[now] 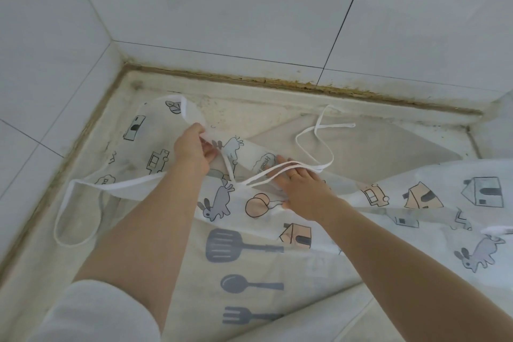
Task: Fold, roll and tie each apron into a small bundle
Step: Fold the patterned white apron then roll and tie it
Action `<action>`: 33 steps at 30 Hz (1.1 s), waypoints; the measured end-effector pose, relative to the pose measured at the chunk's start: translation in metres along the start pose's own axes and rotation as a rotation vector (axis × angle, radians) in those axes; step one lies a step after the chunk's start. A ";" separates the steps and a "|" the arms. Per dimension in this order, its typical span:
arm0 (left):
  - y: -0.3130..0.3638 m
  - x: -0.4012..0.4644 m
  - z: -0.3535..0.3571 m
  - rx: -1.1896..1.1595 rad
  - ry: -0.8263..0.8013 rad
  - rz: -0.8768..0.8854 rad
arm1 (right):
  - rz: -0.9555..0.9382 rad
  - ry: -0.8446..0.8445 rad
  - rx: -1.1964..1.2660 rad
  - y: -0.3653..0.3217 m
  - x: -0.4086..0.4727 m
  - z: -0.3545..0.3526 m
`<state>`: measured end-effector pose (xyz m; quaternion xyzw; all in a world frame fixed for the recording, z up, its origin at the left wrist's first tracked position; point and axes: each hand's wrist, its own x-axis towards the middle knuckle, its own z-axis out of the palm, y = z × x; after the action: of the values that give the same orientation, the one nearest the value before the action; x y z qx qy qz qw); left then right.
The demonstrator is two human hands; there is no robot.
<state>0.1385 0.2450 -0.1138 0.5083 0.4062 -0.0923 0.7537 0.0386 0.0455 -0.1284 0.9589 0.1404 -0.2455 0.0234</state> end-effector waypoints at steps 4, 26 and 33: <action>0.006 -0.011 0.010 0.289 0.054 0.170 | 0.004 0.015 -0.005 -0.004 0.001 0.004; -0.031 -0.005 -0.054 0.265 0.057 0.140 | 0.200 -0.091 0.019 -0.034 -0.007 0.027; 0.022 -0.016 -0.046 0.753 0.209 0.680 | 0.208 -0.061 -0.111 -0.041 -0.006 0.022</action>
<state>0.1163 0.2899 -0.0938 0.8541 0.2301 0.0694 0.4614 0.0122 0.0808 -0.1438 0.9575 0.0527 -0.2628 0.1062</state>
